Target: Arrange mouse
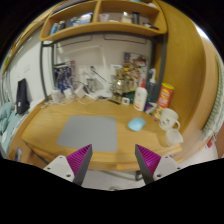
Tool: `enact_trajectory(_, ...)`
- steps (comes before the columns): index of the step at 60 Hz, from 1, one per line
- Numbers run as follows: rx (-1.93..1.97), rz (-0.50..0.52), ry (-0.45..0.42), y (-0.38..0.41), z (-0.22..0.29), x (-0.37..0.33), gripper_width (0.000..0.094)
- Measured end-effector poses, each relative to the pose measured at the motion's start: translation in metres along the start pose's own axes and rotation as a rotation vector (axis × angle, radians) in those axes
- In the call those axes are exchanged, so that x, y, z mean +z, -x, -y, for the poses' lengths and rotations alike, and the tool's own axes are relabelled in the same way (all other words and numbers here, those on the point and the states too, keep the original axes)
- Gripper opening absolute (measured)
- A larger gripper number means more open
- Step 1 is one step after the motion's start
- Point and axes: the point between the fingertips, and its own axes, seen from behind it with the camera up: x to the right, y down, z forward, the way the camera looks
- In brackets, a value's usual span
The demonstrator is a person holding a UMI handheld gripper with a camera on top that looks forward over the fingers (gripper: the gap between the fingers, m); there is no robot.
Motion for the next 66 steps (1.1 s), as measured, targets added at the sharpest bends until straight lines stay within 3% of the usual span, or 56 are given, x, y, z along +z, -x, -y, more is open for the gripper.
enact_trajectory(17,0.073,-0.067,0.111,-0.106,-0.046,0.073,0.0849)
enact_trajectory(49,0.030,0.046,0.209,-0.106,0.013,0.234,0.0834)
enact_trajectory(58,-0.005,0.087,0.218,-0.097,0.026,0.255,0.0748)
enact_trajectory(65,-0.025,0.108,0.215,-0.091,0.034,0.266,0.0613)
enact_trajectory(66,-0.027,0.110,0.215,-0.090,0.034,0.267,0.0648)
